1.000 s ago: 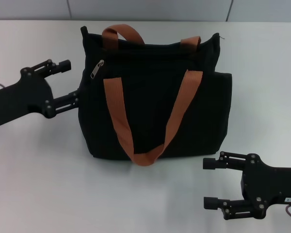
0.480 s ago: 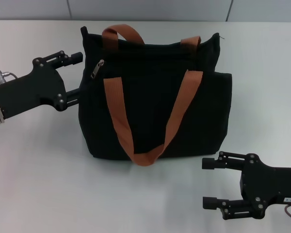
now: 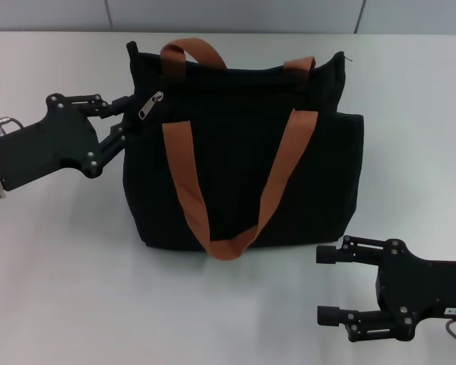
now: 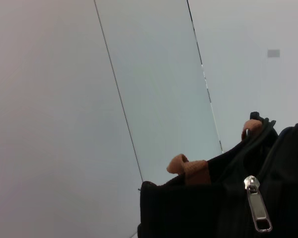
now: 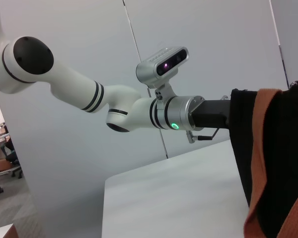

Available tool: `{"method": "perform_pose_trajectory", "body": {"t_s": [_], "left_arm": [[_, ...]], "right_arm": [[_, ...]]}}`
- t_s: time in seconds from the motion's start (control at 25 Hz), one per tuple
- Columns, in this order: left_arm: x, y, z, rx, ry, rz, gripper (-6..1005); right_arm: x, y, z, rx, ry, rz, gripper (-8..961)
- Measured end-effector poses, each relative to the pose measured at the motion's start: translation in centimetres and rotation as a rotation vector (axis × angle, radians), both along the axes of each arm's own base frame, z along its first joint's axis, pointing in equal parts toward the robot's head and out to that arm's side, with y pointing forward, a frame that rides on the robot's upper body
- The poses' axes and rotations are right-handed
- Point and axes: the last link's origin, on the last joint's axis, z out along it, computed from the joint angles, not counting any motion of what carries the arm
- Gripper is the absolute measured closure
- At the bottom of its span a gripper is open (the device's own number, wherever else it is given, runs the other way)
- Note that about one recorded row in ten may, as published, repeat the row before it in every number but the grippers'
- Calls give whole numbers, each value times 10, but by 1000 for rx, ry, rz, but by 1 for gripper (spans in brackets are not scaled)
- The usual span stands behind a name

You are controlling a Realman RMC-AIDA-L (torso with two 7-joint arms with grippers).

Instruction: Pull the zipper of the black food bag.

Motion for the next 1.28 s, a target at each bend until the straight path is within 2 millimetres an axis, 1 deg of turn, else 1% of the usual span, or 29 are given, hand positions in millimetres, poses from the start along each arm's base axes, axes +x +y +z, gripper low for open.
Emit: {"method": "perform_pose_trajectory", "body": {"t_s": [0.16, 0.36, 0.52, 0.56, 0.6, 0.64, 0.76, 0.96, 1.0, 1.04, 1.16, 1.2, 1.24, 1.28], "left_arm": [[2, 0, -2, 6, -7, -5, 686], [3, -1, -3, 12, -12, -13, 940], [2, -4, 1, 33, -32, -15, 958], [2, -6, 2, 42, -40, -17, 963], [1, -9, 5, 60, -59, -20, 968], [1, -9, 5, 60, -59, -20, 972], [0, -13, 7, 70, -79, -22, 977], [0, -17, 6, 102, -115, -16, 977], [1, -19, 6, 115, -124, -21, 977], [1, -19, 6, 115, -124, -21, 976], [1, -21, 7, 124, -134, -23, 976], [1, -21, 7, 126, -133, -26, 976], [1, -21, 7, 126, -133, -26, 976], [2, -21, 6, 128, -132, -31, 976]], "right_arm": [[0, 0, 0, -1, 0, -1, 162], [0, 0, 0, 0, 2, -2, 163], [-6, 1, 4, 0, 52, -3, 164], [-9, 1, 7, -3, 83, -6, 164], [-18, 1, 16, -14, 164, -20, 164], [-18, 1, 16, -14, 164, -20, 164], [-30, 7, 29, -42, 282, -65, 165], [-51, 33, 44, -184, 377, -206, 165], [-60, 44, 48, -239, 402, -250, 166], [-60, 44, 48, -239, 402, -250, 166], [-74, 60, 52, -301, 421, -304, 166], [-85, 74, 52, -348, 404, -348, 166], [-85, 74, 52, -348, 404, -348, 167], [-89, 79, 52, -363, 395, -362, 167]]}}
